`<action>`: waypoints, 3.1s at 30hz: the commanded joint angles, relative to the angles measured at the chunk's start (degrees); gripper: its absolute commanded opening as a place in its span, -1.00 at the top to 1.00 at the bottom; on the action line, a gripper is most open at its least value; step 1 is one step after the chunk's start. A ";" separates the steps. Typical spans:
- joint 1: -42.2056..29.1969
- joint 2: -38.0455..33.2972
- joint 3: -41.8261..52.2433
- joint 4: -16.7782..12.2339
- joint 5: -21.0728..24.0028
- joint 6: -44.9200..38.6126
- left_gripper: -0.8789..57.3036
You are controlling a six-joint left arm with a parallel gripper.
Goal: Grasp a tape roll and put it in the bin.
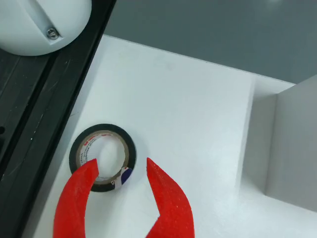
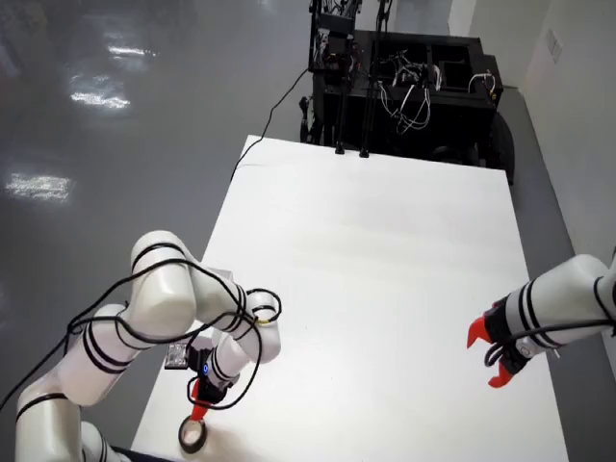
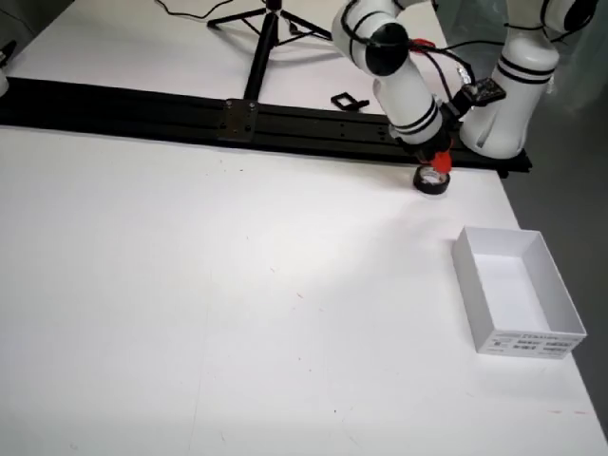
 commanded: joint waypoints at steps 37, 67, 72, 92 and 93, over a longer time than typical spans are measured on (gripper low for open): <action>-2.28 5.93 -0.23 0.04 -8.90 0.06 0.99; 2.38 -6.99 -0.67 3.03 -4.33 0.06 0.99; 6.68 -12.44 -0.76 5.31 -3.89 0.50 0.99; 28.39 -17.19 -12.01 13.84 -5.30 13.15 0.99; 29.09 -16.84 -12.89 13.93 -5.82 13.50 0.99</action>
